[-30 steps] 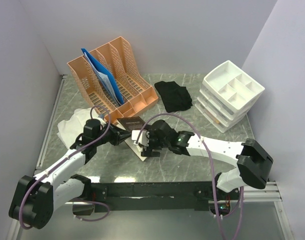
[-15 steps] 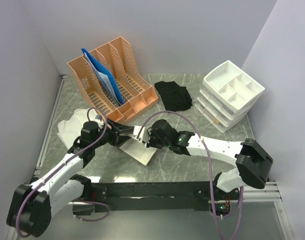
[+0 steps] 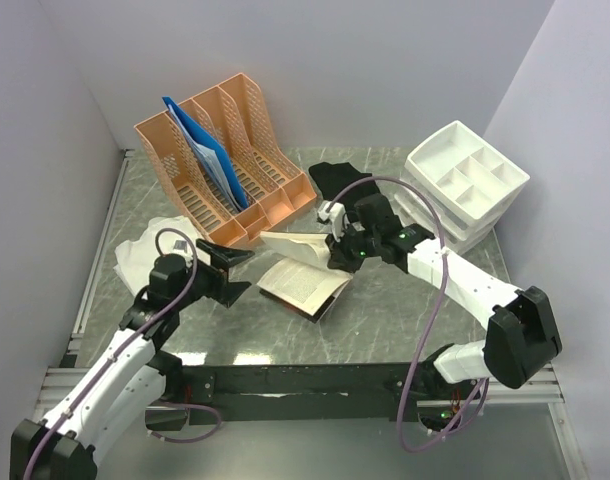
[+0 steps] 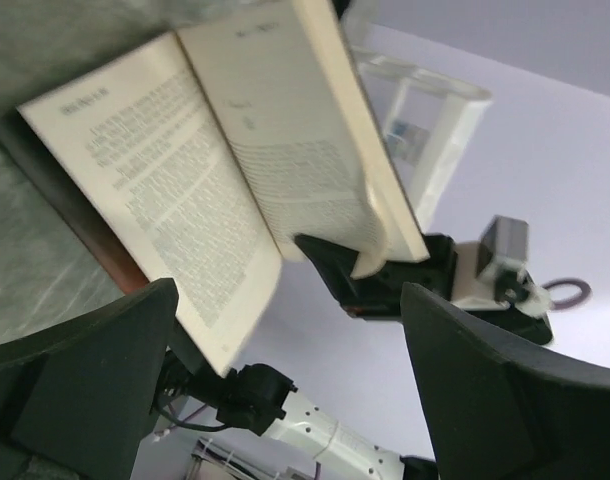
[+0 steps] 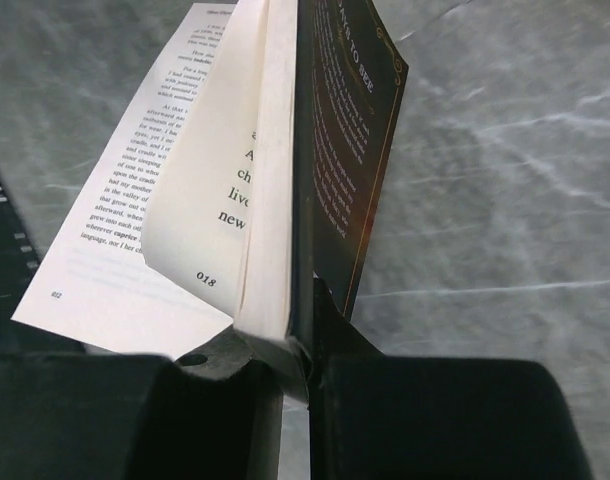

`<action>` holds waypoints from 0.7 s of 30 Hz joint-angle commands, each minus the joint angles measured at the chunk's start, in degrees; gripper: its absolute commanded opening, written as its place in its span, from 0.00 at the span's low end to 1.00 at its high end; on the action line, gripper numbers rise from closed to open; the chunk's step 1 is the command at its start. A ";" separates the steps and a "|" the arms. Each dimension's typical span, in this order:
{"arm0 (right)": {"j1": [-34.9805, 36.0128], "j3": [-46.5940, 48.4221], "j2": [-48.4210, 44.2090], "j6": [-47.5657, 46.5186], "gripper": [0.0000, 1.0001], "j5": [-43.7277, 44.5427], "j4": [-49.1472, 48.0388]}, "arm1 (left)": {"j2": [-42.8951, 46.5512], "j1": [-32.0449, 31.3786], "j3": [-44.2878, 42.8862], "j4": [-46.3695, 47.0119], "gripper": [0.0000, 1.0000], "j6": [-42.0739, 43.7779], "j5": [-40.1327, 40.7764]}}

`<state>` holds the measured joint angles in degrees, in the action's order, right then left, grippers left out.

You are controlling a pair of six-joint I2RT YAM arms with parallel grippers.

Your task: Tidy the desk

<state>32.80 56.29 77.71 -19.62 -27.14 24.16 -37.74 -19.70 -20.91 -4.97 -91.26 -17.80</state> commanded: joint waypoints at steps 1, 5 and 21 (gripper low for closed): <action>-2.38 4.26 -2.22 7.64 0.00 -10.74 1.06 | -5.84 -0.16 -3.69 -7.50 0.99 -3.57 0.67; -4.40 5.75 -0.55 12.58 0.00 -14.69 1.06 | -14.19 -2.43 -8.79 -8.29 0.99 -2.78 -1.36; -17.50 9.89 3.76 23.65 0.00 -24.01 0.19 | -20.45 -7.37 -10.13 -0.05 0.99 -4.88 -0.48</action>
<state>16.08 62.50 82.24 0.84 -45.89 28.12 -60.71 -26.59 -33.12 -10.76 -93.54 -18.96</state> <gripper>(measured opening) 0.144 0.994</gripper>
